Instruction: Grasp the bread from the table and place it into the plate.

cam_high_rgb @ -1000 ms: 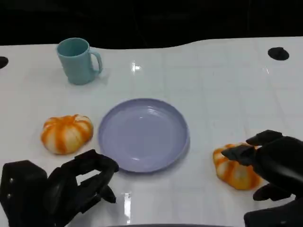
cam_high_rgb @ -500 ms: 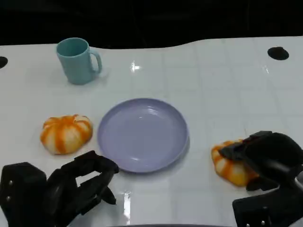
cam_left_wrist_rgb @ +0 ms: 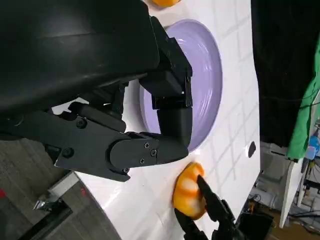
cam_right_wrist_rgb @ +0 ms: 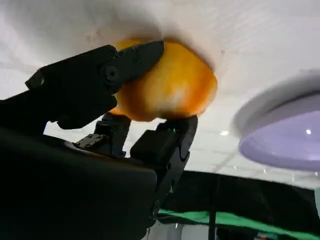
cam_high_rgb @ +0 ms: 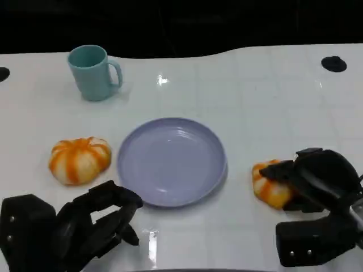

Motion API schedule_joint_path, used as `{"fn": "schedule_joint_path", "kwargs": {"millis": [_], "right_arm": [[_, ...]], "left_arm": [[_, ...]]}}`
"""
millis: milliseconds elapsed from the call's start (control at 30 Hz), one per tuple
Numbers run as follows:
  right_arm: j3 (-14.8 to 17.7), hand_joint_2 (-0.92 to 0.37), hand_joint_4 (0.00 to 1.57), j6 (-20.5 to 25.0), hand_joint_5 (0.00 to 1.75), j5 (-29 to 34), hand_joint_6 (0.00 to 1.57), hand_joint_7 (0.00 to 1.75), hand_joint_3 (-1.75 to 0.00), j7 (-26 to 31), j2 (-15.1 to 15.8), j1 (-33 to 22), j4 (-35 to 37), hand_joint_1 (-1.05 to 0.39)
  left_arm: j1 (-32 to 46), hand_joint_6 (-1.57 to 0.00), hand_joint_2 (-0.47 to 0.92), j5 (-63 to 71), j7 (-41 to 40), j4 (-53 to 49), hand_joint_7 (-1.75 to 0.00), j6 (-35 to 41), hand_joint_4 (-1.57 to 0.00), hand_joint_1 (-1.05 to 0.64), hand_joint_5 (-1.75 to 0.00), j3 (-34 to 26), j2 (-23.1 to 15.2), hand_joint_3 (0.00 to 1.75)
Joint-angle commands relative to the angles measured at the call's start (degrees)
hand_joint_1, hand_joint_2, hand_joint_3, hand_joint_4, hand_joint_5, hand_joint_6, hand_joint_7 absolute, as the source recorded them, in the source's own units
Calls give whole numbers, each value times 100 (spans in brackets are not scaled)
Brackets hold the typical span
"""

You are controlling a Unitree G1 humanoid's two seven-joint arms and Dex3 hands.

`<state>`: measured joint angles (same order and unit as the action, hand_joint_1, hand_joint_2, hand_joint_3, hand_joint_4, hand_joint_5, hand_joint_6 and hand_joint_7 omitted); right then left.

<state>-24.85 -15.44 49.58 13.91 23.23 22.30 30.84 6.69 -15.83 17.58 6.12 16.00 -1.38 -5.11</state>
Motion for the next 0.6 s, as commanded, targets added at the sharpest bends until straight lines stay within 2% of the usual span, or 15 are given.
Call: {"fn": "schedule_joint_path", "kwargs": {"millis": [33,100,133,200,267,333,433,600], "right_arm": [[62,-56,89,-319,174,-125,78,155,-77,534,74,71,213,-12],[81,-47,89,-388,174,-137,75,157,-96,730,54,110,265,-12],[85,-45,89,-413,175,-131,81,143,-101,827,45,140,299,-12],[98,-43,90,-534,175,-156,86,139,-107,1040,22,205,395,-10],[99,-39,91,-618,175,-160,84,149,-116,1224,1,267,465,-10],[95,-37,93,-704,175,-165,83,152,-119,1402,-20,326,536,-10],[119,-27,97,-864,175,-244,84,158,-133,1590,-69,407,614,-5],[170,-25,98,-956,175,-421,83,161,-138,1559,-123,478,510,-5]], "left_arm": [[-15,-66,92,31,-25,-2,-126,-14,-64,-47,-171,-19,-51,43],[-16,-66,92,36,-21,-14,-126,-33,-64,-47,-171,-19,-50,43],[-17,-66,92,46,-24,-18,-126,-39,-64,-47,-171,-13,-51,42],[-23,-65,92,27,-13,-27,-126,-33,-64,-47,-171,-16,-44,42],[-24,-65,92,16,-28,-17,-127,-16,-64,-47,-171,-18,-29,42],[-20,-65,92,21,-39,-9,-127,-13,-63,-46,-171,-15,-21,42],[-7,-65,92,42,-78,35,-127,25,-63,-46,-171,-3,-8,43],[7,-64,92,71,-89,65,-128,32,-62,-45,-172,11,3,44]]}}
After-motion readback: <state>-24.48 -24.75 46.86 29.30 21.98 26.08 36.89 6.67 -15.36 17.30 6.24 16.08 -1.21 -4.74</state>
